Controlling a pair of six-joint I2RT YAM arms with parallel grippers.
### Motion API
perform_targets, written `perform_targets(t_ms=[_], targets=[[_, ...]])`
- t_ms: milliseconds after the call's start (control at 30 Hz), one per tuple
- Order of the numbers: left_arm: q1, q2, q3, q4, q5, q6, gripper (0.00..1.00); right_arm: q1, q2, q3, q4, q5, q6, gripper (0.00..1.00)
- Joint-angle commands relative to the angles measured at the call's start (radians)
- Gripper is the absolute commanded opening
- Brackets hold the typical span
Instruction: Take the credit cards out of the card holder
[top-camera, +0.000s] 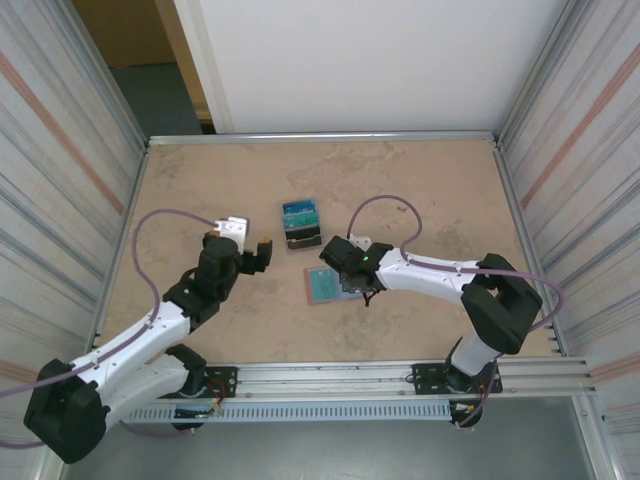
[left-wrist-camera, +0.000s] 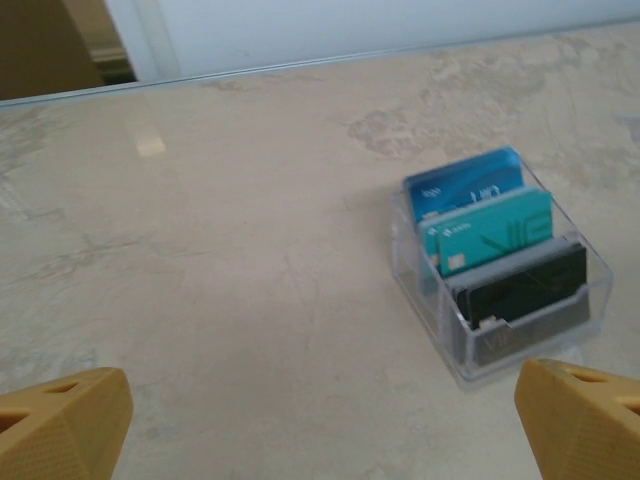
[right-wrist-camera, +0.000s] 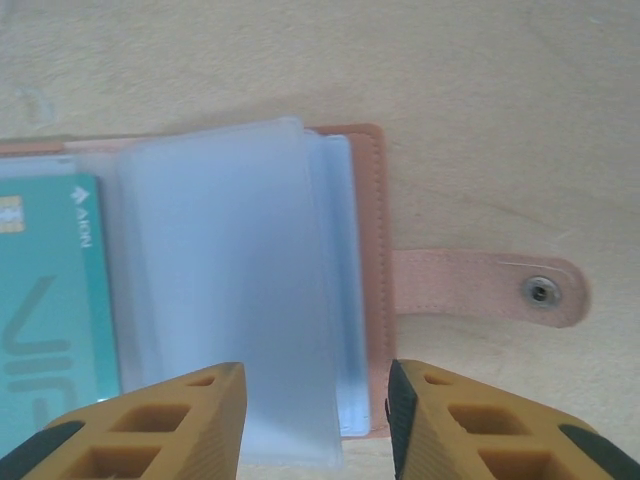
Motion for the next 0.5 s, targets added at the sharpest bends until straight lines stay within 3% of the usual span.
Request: perform_targets(t_ms=[0, 333, 467], targets=[[-0.051, 0.037, 0.038, 0.048, -0.062, 0.043, 0.99, -0.025, -0.037, -0.029, -0.012, 0.016, 0.04, 0.43], [-0.221, 0.183, 0.037, 0.11, -0.087, 0.034, 0.99, -0.096, -0.189, -0.129, 0.09, -0.067, 0.028, 0.49], [-0.249, 0.23, 0.043, 0.113, -0.079, 0.001, 0.99, -0.125, -0.287, -0.185, 0.156, -0.129, 0.02, 0.51]])
